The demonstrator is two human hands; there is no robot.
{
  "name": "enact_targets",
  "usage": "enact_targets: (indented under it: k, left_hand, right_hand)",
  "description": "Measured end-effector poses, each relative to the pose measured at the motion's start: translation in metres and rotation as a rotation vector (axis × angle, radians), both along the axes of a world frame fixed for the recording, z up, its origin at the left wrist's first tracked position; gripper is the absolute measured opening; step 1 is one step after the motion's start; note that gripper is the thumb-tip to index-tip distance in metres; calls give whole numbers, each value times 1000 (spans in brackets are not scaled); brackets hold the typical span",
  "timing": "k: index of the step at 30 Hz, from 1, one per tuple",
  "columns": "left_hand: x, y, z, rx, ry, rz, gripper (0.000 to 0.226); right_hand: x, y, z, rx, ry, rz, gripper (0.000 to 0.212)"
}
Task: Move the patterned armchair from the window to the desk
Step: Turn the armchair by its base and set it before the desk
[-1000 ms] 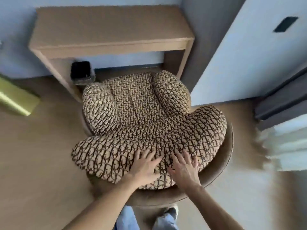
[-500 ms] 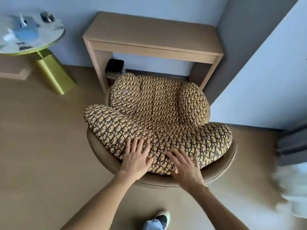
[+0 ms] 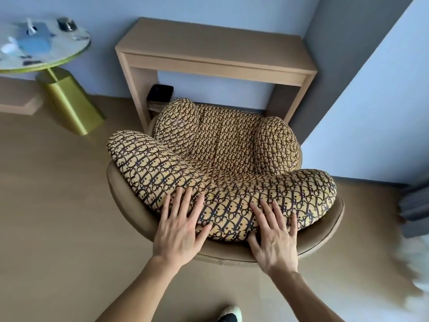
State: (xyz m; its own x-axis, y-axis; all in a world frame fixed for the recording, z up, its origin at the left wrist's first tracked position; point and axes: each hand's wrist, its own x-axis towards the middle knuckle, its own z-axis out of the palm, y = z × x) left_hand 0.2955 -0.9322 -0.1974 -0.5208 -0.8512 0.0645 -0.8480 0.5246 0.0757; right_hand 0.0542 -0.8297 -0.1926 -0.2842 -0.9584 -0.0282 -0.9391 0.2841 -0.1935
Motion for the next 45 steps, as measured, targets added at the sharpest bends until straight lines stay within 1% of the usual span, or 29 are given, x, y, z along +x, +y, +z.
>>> enact_targets:
  k: [7, 13, 19, 30, 35, 45]
  left_hand:
    - [-4, -1, 2, 15, 11, 6, 74]
    - [-13, -20, 4, 37, 11, -8, 71]
    - [-37, -62, 6, 39, -10, 11, 70]
    - [-83, -157, 0, 16, 29, 34, 70]
    - [-94, -198, -1, -2, 6, 34, 69]
    - [-117, -252, -5, -24, -8, 42, 73]
  right_hand:
    - [-8, -5, -4, -65, -2, -16, 78]
    - [-18, -22, -3, -67, -1, 14, 78]
    - [-43, -69, 0, -57, 1, 24, 73]
    - [-90, -169, -5, -59, 10, 37, 73]
    - [-99, -208, -3, -57, 2, 32, 72]
    - [-121, -264, -6, -63, 19, 37, 75]
